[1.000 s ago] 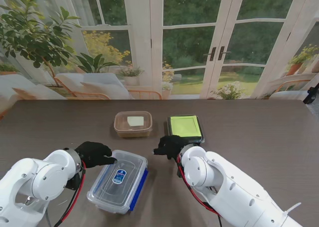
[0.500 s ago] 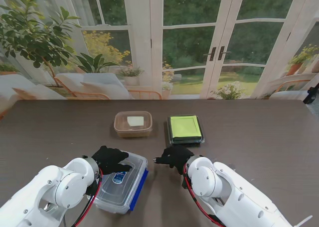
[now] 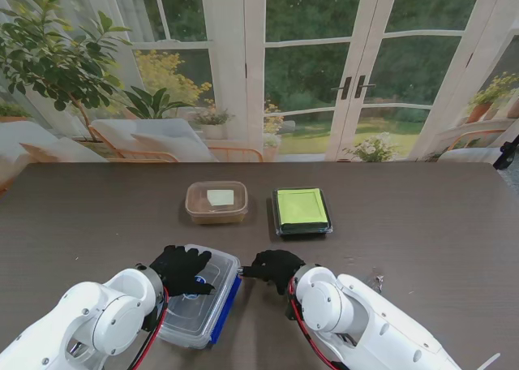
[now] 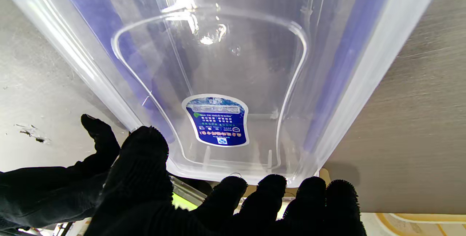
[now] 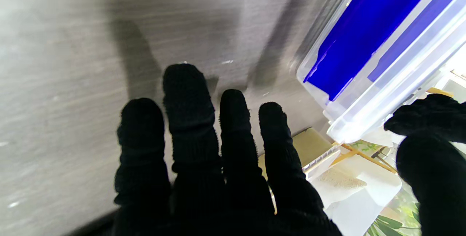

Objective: Pair container bodies with their lids

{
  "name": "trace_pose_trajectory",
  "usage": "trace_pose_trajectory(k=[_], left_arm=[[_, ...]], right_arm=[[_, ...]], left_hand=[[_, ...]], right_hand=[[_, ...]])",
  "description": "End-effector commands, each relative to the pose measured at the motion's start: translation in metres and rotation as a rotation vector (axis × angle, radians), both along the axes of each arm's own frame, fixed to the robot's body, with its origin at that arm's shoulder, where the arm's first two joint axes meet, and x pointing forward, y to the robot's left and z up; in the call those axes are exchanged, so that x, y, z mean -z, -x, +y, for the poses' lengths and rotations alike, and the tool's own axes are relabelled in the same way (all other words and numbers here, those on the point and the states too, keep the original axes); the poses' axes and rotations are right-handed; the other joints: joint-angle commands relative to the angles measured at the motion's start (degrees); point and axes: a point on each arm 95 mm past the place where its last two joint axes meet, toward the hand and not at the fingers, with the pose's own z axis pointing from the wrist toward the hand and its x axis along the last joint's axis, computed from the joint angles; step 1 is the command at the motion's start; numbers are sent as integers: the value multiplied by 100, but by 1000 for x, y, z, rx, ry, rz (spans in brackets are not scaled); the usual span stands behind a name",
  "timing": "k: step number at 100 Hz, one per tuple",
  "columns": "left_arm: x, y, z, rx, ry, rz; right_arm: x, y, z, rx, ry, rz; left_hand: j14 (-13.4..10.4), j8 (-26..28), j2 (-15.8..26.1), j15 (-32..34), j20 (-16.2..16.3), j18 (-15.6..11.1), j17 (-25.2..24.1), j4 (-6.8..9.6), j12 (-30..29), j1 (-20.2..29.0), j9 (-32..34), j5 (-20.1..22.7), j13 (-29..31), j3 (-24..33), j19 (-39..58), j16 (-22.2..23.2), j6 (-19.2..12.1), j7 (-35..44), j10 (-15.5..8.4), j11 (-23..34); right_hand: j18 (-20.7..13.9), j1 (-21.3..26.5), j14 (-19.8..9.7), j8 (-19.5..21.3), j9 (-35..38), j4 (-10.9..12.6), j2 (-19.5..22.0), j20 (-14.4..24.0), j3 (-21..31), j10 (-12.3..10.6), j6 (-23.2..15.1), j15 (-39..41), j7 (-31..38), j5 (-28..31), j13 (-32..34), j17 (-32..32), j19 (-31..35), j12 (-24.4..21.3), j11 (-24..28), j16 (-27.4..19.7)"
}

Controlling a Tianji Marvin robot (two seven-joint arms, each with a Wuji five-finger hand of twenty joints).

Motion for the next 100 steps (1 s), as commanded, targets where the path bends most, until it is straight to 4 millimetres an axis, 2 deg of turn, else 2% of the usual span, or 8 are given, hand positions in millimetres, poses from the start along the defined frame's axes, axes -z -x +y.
trace_pose_trajectory(k=[1,27,55,71,91,100], left_arm=[[20,11,-1,7,-19,76],[28,17,1,4,-32,87],[33,21,5,5,-40,100],[32,22,6,6,-40,109],[31,22,6,4,-36,116],[31,23,5,2,-36,118]], right_arm=[[4,5,8,-16,-6,30],[11,7,16,-17,-47,95],[14,7,20,-17,-62,130],[16,8,23,-16,-70,158],[19,10,26,-7,-67,181],[19,10,28,3,-66,189]], left_hand=[[-143,-75,-183,123,14,-143,-19,186,134,-99,251,-220,5,13,-235,-2,141,-95,-495,531],[-142,-223,-210,136,-34,-214,-27,184,113,-75,239,-373,1,30,-337,-36,107,-107,-532,540],[-151,-296,-209,149,-70,-256,-33,177,113,-54,280,-267,11,37,-384,-49,68,-63,-566,558],[-144,-316,-176,152,-78,-251,-30,172,114,-46,315,-219,18,37,-391,-53,41,-50,-574,566],[-148,-323,-120,161,-87,-246,-27,165,119,-48,376,-137,51,29,-395,-55,33,-29,-582,576],[-140,-320,-101,158,-92,-253,-32,162,119,-50,381,-100,46,24,-400,-57,45,-22,-573,575]], right_hand=[[-126,-230,-17,71,-266,115,114,137,-495,44,-51,47,59,-165,-131,-191,-103,-93,-12,12],[-209,-731,-15,26,-789,96,366,231,-903,29,38,98,-45,-622,-534,-529,-213,-148,-9,43],[-236,-835,-29,-12,-1073,114,410,331,-950,53,289,171,-87,-1029,-704,-704,-300,-160,51,74],[-225,-682,-20,23,-1036,122,325,378,-932,80,190,215,62,-754,-676,-736,-328,-172,90,79],[-214,121,-3,269,-778,195,-180,417,-804,137,146,261,648,184,-488,-618,-347,-184,175,49],[-201,365,14,491,-663,215,-449,396,-437,145,147,280,1063,344,-391,-571,-345,-190,218,16]])
